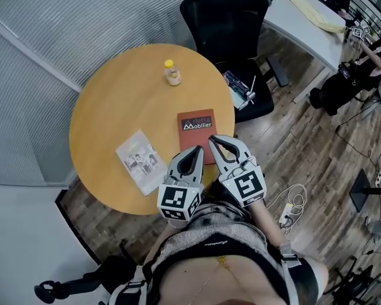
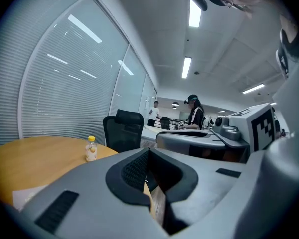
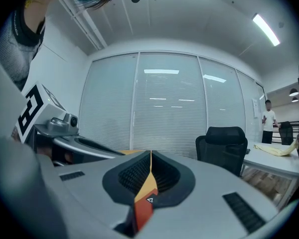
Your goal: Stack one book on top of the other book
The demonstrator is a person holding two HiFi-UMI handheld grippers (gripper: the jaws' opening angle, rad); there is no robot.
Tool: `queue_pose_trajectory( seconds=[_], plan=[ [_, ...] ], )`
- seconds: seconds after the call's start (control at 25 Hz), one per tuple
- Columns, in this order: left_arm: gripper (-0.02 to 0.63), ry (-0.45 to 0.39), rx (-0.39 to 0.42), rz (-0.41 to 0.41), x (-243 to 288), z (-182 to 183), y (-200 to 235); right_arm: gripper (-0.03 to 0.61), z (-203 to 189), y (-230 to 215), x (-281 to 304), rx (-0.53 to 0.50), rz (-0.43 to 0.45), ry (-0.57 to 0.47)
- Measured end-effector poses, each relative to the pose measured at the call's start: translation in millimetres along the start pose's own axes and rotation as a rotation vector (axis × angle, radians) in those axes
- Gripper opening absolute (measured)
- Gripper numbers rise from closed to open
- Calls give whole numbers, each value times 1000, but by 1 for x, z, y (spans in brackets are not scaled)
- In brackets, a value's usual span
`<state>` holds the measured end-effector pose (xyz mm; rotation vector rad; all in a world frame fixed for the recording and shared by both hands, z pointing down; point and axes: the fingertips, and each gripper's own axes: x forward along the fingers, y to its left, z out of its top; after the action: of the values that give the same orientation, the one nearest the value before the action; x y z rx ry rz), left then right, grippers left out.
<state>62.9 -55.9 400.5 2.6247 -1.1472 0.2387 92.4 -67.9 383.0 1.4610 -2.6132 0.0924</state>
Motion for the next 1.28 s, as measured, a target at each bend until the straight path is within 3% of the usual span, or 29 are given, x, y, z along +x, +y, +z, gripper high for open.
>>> queue_pose_trajectory(
  seconds=[0.44,0.96,1.28],
  plan=[
    [20,8,-10,63,26,2,6,21,-8,-27,13,9,54,20],
    [20,-1,12,180,45,8,20,21,-14,-43,36,2,182,23],
    [21,13,3,204,44,3,46,21,-24,-30,56,3,229,52]
  ],
)
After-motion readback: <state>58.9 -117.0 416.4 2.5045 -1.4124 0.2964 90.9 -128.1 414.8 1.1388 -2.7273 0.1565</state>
